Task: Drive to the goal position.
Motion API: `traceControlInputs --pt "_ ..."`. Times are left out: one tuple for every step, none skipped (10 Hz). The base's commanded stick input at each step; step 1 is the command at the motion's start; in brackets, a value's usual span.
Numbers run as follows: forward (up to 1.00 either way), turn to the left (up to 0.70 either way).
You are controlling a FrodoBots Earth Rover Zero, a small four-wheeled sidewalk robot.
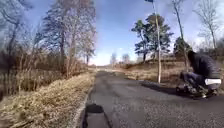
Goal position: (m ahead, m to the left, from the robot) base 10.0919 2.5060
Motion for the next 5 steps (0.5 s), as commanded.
traceControlInputs --pt "0.00 -0.18" --pt "0.05 -0.07" --pt "0.20 0.00" --pt "0.41 0.00" --pt "0.54 0.00"
